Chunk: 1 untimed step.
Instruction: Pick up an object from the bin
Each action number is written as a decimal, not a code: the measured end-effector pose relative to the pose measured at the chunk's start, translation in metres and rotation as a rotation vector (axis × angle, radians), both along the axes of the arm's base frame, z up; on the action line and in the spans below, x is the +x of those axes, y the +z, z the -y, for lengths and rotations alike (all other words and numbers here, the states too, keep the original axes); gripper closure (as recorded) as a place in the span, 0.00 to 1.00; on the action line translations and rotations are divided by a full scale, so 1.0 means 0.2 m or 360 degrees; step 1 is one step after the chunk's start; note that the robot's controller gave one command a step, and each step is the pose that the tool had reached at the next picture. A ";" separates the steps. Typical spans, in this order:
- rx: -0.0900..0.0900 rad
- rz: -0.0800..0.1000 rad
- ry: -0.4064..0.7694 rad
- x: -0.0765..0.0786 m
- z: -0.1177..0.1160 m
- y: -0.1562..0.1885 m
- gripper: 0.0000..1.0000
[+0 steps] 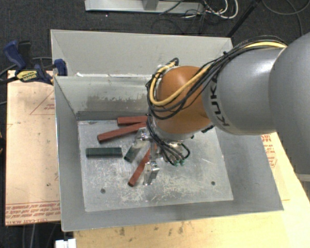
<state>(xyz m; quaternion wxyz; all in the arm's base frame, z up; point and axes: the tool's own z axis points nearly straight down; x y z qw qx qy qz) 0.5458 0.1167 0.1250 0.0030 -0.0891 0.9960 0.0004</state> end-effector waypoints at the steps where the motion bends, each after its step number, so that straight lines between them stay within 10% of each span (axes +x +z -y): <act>1: 0.0009 0.0029 0.0284 -0.09 0.02 -0.23 1.00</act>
Offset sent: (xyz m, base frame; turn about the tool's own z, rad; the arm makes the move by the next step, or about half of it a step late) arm 0.0000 0.0000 0.0000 0.0000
